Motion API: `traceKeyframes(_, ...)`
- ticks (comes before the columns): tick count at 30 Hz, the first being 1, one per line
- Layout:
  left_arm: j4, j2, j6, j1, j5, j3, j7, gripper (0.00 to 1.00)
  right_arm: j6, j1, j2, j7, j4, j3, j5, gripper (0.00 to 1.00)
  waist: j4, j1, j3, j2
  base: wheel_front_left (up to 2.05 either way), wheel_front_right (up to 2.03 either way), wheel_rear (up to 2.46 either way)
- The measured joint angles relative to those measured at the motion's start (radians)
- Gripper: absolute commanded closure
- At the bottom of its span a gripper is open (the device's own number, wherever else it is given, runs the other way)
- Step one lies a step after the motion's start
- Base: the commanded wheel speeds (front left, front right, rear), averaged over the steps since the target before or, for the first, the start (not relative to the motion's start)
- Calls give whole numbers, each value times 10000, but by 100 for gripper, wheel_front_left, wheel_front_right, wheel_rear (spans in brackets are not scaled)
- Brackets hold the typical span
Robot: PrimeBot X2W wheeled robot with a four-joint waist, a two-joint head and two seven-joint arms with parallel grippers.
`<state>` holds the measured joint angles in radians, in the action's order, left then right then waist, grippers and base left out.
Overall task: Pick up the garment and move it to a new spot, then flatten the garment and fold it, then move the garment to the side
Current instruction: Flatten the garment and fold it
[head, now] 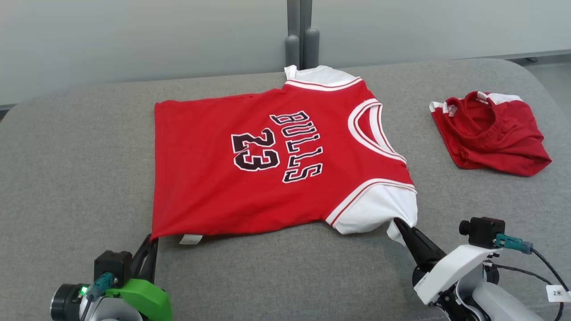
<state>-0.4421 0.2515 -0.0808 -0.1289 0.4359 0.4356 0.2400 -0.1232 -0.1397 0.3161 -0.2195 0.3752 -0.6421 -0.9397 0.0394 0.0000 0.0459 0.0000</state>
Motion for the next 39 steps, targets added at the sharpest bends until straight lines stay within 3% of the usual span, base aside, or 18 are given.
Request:
traceKeyframes(11,1870,128,-180,833,-54,-740,88,100,0,780,802,-86,-1937,-130,-433,100,-266,0,-526,0,0,0,0)
traceKeyframes(16,2514,128,-255,1562,-186,-821,88,100,0,1395,1333,17,-2391,-284,-472,100,-426,0,-502,0,0,0,0)
traceKeyframes(22,3248,113,-267,2095,-364,-1041,88,100,0,2135,1534,13,-3035,-267,-665,100,-433,0,-262,0,0,0,0)
traceKeyframes(39,3647,169,-357,3636,-725,-1916,88,100,0,2930,2282,721,-4234,-782,-1001,100,-315,0,39,0,0,0,0)
